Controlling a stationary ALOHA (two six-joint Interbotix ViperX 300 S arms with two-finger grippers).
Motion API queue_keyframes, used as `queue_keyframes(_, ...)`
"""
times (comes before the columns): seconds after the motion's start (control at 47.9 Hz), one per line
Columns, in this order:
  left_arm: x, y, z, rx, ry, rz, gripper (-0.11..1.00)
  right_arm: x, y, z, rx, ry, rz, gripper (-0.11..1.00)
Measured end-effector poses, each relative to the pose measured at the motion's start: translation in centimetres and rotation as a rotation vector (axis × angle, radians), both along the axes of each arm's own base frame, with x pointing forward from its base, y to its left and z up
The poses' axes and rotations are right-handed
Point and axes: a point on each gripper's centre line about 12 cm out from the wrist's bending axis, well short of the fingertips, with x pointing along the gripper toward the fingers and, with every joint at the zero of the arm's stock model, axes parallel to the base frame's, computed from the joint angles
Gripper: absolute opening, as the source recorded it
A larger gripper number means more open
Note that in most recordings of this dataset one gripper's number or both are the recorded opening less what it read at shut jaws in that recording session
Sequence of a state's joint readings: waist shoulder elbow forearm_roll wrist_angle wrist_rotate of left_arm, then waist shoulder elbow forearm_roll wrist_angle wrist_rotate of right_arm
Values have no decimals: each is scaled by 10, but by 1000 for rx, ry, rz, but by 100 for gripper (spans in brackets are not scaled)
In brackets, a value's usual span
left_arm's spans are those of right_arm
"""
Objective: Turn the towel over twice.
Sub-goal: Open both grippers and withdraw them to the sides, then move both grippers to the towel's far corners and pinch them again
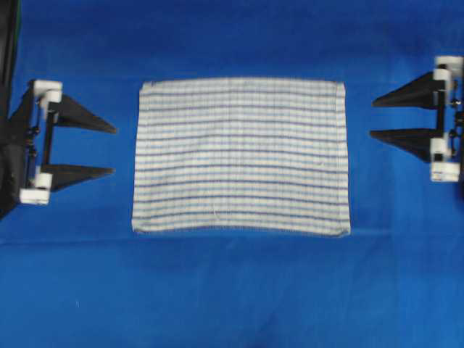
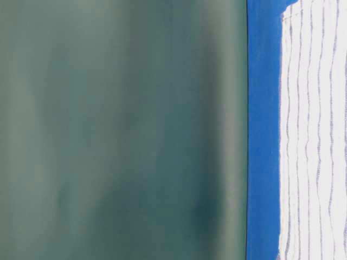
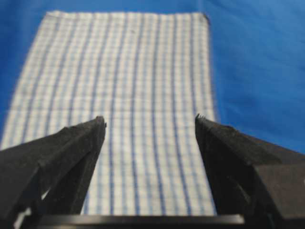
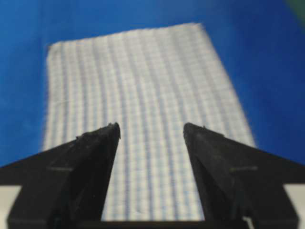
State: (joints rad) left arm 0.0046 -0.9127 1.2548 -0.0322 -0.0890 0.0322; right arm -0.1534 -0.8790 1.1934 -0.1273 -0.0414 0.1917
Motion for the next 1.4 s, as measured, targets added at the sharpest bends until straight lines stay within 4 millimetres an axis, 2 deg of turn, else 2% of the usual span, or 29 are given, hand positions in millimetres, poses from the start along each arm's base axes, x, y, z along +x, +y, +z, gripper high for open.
queue_keyframes(0.146,-15,4,-7,1,-43,24,71,-15,-3,-11,-7,-22,-23,64)
queue_keyframes(0.272,-22,6,-9,2,-66,35,71,-18,-2,-15,-1,-37,-24,64)
queue_keyframes(0.836,-21,13,-8,3,-90,76,72,-15,-7,-14,3,-34,-46,64)
queue_keyframes(0.982,-14,22,-14,6,-76,122,72,-6,-22,-15,11,4,-111,64)
queue_keyframes(1.128,-6,37,-29,5,-20,196,72,2,-43,-27,32,73,-193,64)
queue_keyframes(1.4,14,70,-63,-10,95,327,76,25,-86,-70,96,263,-315,64)
